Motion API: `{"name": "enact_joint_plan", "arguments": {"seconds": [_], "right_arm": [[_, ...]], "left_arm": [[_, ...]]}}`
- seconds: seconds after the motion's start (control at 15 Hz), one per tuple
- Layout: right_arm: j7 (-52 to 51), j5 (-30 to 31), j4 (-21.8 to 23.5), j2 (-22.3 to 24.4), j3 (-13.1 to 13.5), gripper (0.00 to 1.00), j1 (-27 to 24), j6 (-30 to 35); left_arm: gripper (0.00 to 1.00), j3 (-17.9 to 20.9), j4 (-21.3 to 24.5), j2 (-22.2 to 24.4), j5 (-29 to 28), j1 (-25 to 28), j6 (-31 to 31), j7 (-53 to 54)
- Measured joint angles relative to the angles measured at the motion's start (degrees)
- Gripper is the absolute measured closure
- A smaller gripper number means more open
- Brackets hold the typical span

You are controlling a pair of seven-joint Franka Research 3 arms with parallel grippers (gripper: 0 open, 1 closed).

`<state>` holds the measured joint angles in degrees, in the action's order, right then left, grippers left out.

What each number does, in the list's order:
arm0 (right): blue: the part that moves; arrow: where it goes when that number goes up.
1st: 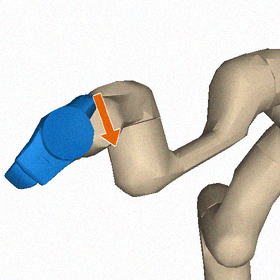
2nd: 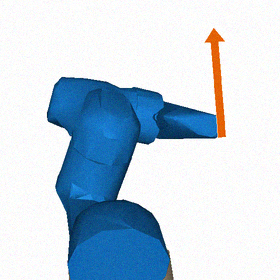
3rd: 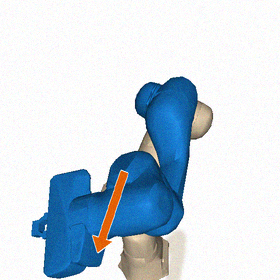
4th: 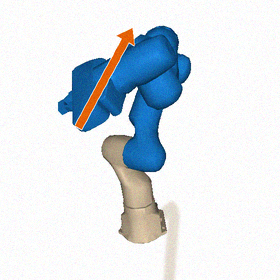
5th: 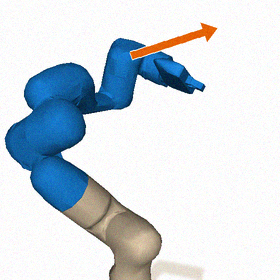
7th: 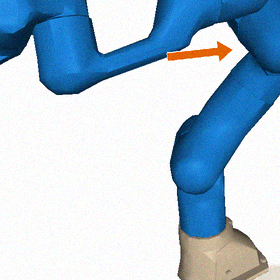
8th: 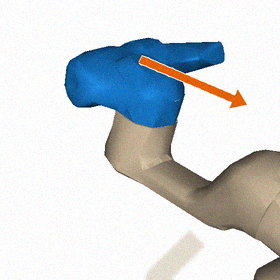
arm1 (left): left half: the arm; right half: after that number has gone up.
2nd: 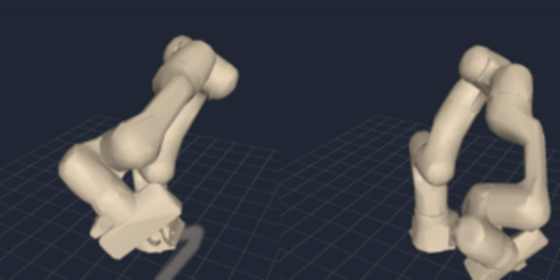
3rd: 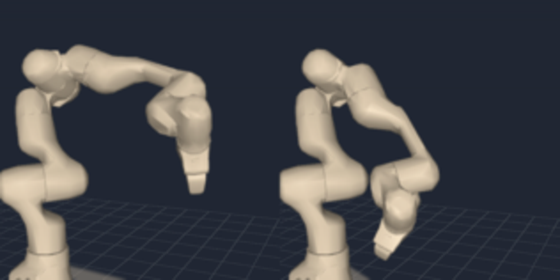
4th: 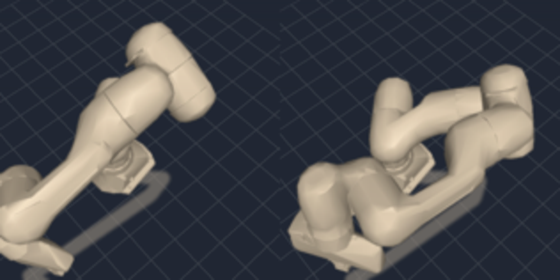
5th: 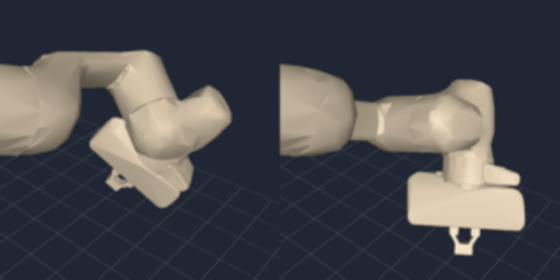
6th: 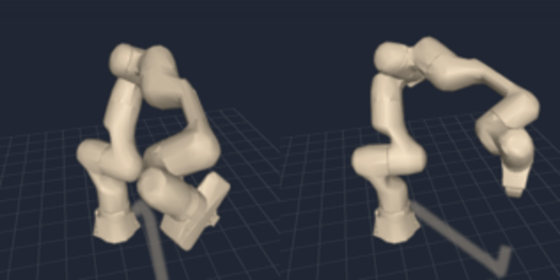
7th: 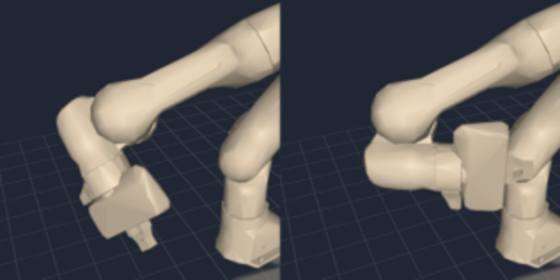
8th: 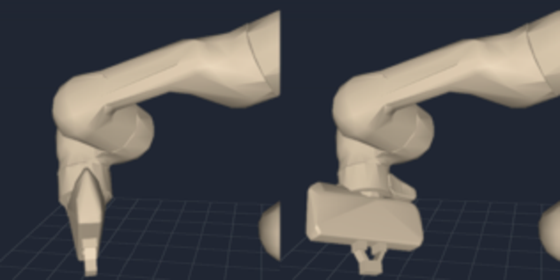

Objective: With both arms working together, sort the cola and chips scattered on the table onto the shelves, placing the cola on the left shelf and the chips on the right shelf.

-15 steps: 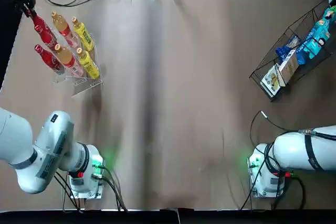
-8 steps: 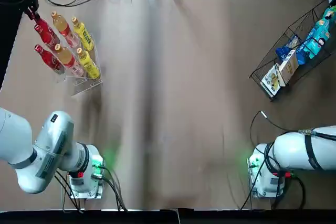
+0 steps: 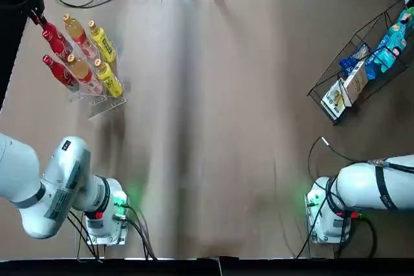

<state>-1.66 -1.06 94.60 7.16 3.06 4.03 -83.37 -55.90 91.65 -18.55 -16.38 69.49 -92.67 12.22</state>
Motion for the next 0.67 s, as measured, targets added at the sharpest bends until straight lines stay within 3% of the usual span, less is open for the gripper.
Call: {"name": "enact_joint_plan", "arguments": {"seconds": [0.13,0.6,0.67], "right_arm": [[0.0,0.0,0.0,0.0,0.1,0.00,0.0,0.0],[0.0,0.0,0.0,0.0,0.1,0.00,0.0,-0.2],[0.0,0.0,0.0,0.0,0.1,0.00,0.0,-0.2]], "left_arm": [[0.65,0.0,0.0,-0.3,-0.1,-0.1,-0.1,0.0],[0.02,-0.3,-0.6,0.3,-0.2,-1.8,-0.7,-0.7],[0.00,-0.3,-1.1,1.0,-0.4,-2.7,-0.7,-0.9]]}}
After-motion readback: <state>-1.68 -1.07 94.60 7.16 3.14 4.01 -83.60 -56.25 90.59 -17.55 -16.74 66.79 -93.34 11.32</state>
